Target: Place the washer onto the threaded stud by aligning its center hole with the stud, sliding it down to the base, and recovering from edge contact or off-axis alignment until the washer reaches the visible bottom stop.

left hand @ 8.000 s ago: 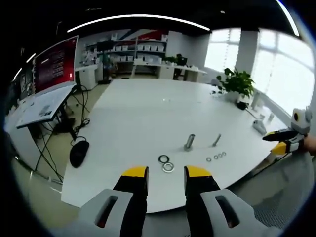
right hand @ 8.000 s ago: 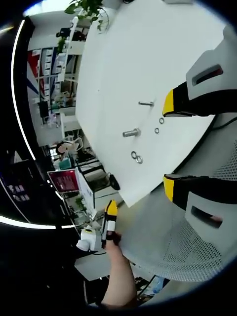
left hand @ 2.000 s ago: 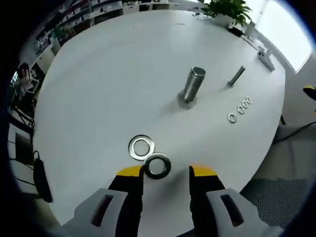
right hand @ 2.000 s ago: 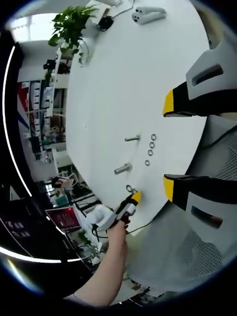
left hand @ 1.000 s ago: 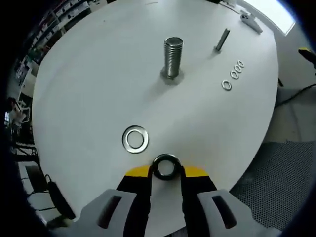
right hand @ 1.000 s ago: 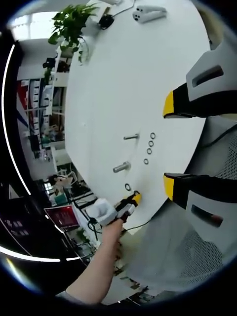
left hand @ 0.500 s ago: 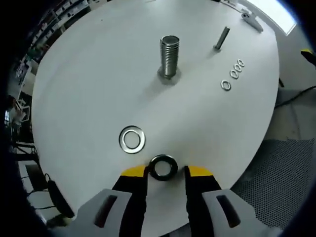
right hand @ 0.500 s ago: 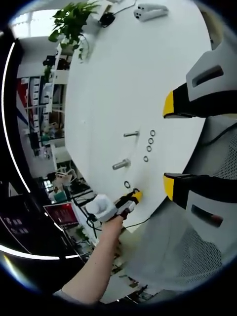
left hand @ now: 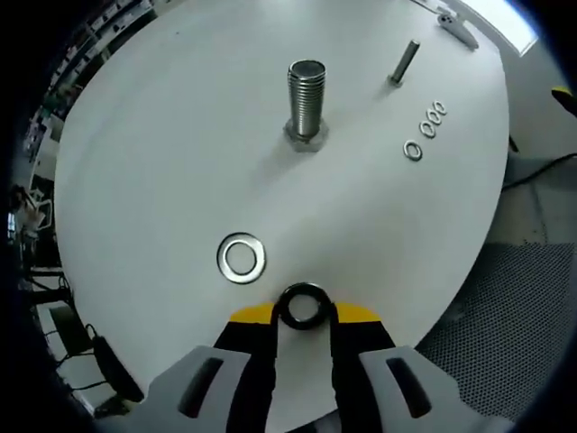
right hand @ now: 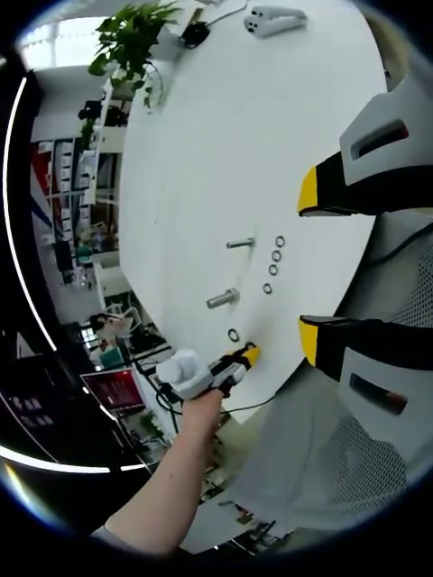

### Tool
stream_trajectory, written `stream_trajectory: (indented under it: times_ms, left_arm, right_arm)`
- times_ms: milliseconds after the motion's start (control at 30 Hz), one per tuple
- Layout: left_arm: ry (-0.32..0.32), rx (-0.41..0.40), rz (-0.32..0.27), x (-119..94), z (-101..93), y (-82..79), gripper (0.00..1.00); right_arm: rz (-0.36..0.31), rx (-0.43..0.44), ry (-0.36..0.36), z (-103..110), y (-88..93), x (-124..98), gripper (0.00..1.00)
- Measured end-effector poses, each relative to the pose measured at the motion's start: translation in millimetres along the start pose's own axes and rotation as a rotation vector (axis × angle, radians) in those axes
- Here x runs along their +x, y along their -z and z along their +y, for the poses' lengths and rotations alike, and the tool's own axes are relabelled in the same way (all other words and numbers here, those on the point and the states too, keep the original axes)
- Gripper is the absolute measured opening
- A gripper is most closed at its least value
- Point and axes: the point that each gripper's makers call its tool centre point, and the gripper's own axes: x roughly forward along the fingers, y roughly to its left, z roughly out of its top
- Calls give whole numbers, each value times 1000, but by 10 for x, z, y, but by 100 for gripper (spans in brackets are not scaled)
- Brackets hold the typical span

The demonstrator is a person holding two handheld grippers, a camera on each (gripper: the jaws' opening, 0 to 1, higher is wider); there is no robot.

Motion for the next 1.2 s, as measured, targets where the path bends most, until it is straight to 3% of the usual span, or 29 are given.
stream_trajectory:
  times_ms: [167, 300, 700, 1200]
  left_arm:
    - [-15, -30, -28, -27, -7, 17, 19]
    - [-4, -2, -54, -26, 1, 22, 19]
    - [8, 5, -52, -41, 28, 34, 18]
    - [-1, 69, -124, -281, 27, -209, 19]
  right_arm:
    - [4, -4, 0, 0, 4, 3, 46]
    - [6, 0, 2, -11, 8, 5, 46]
    - [9, 3, 8, -23, 10, 11, 46]
    - [12, 9, 7, -26, 14, 12, 46]
